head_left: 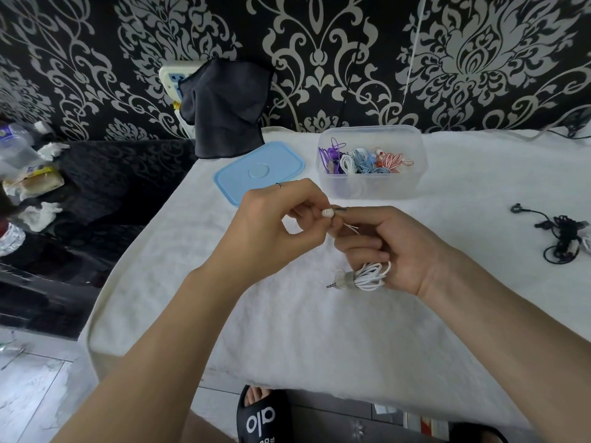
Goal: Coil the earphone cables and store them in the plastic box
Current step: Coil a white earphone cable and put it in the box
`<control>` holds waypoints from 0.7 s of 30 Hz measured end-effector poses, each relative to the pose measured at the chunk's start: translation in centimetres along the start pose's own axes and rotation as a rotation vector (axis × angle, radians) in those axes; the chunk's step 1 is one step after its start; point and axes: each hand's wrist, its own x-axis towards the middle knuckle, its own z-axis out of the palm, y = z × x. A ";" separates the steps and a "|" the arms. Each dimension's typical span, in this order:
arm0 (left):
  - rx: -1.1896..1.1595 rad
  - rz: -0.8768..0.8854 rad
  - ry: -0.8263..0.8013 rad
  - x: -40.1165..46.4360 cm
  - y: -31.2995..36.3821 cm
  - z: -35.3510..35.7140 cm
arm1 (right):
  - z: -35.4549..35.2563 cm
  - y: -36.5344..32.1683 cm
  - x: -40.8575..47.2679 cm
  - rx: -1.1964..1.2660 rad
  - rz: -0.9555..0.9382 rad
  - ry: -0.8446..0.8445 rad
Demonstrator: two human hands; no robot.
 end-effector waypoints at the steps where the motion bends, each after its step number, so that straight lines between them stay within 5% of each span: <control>1: -0.020 -0.005 0.005 -0.1 0.1 0.0 | 0.0 0.0 0.0 0.003 0.002 -0.009; 7: -0.145 -0.060 0.012 -0.6 0.4 0.0 | 0.3 -0.1 -0.1 -0.013 0.004 -0.039; 21: -0.019 -0.063 0.029 0.0 -0.4 0.9 | 0.2 -0.6 0.0 -0.171 -0.116 0.086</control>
